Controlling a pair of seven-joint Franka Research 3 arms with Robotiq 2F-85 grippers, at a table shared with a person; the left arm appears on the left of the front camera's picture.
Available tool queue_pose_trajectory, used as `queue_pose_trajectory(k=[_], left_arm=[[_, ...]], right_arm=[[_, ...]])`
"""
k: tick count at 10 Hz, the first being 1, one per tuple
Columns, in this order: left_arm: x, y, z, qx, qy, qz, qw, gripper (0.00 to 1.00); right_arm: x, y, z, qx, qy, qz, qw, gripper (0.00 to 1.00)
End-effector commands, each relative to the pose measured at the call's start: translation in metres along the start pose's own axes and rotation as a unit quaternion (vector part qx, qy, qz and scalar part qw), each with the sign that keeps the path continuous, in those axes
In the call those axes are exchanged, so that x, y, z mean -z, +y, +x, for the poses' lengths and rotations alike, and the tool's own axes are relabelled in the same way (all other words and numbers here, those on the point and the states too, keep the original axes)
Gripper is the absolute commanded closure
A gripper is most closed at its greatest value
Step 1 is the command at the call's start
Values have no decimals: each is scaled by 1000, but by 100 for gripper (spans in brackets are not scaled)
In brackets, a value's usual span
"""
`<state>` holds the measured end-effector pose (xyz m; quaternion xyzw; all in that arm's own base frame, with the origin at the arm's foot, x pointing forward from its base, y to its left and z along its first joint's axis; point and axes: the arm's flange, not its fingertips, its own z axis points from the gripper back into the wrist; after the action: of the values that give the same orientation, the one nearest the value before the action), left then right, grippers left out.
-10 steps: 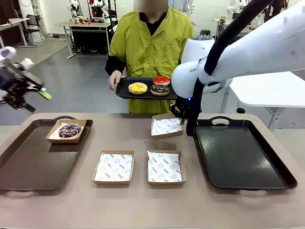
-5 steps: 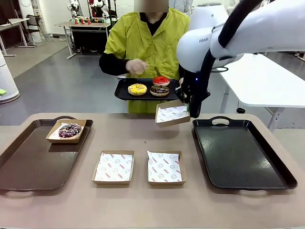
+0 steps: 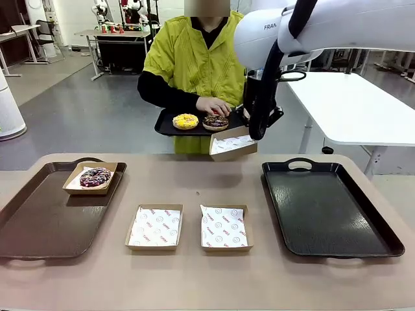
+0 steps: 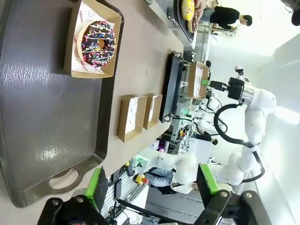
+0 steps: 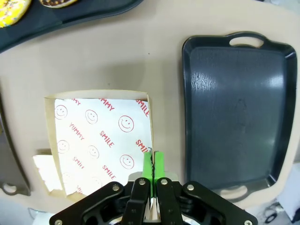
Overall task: Individually package the donuts and arrange them on the tray.
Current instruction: Place the picked Paper togo box on the Handle tray while simultaneously picking up another Paper togo box from the table with the other hand.
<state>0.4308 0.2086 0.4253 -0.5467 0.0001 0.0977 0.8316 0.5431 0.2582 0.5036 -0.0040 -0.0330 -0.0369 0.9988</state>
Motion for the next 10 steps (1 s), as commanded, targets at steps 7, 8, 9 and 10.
queue_pose_trajectory(k=[7,8,9,10], left_arm=[[1,0,0,0,1,0,1000,0],[1,0,0,0,1,0,1000,0],[1,0,0,0,1,0,1000,0],[1,0,0,0,1,0,1000,0]], right_arm=[[0,0,0,0,0,0,1000,100],[0,0,0,0,0,0,1000,100],[0,0,0,0,0,0,1000,100],[0,0,0,0,0,0,1000,100]])
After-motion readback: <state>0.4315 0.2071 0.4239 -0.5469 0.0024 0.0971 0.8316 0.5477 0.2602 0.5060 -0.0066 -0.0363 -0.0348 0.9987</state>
